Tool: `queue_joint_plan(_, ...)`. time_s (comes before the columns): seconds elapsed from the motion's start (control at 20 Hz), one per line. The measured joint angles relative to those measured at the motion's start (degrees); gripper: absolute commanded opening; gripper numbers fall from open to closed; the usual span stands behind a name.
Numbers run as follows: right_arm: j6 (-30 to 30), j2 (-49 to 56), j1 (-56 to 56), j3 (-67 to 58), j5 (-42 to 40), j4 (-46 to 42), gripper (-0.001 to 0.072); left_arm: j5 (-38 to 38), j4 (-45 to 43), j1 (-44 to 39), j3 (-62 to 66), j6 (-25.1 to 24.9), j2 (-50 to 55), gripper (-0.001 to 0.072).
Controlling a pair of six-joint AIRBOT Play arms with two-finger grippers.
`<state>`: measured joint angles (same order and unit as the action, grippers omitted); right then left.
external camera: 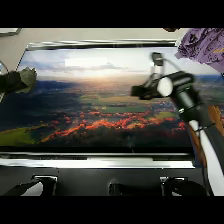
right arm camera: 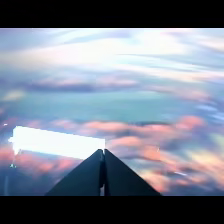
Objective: Fold the clothes and pants, and hang the long-sleeved shirts on hangers.
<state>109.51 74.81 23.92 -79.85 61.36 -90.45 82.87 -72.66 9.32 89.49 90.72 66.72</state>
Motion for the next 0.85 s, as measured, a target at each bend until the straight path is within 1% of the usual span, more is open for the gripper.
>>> queue_joint_plan(0.15, -0.3, 0.0, 8.2, -0.1, -1.9, -1.9, 0.0032, -4.2, -0.9, -0.7, -9.2, -1.3, -6.6, 0.0022)
queue_joint_plan(0.3, -0.4, 0.0, 11.6, -0.2, -2.6, -3.1, 0.0032, -6.2, -1.2, -1.0, -13.7, -1.8, -9.7, 0.0022)
queue_joint_plan(0.85, -0.4, 0.0, 13.4, -0.2, -3.0, -4.2, 0.0032, -7.5, -1.3, -1.2, -16.2, -2.2, -11.5, 0.0022)
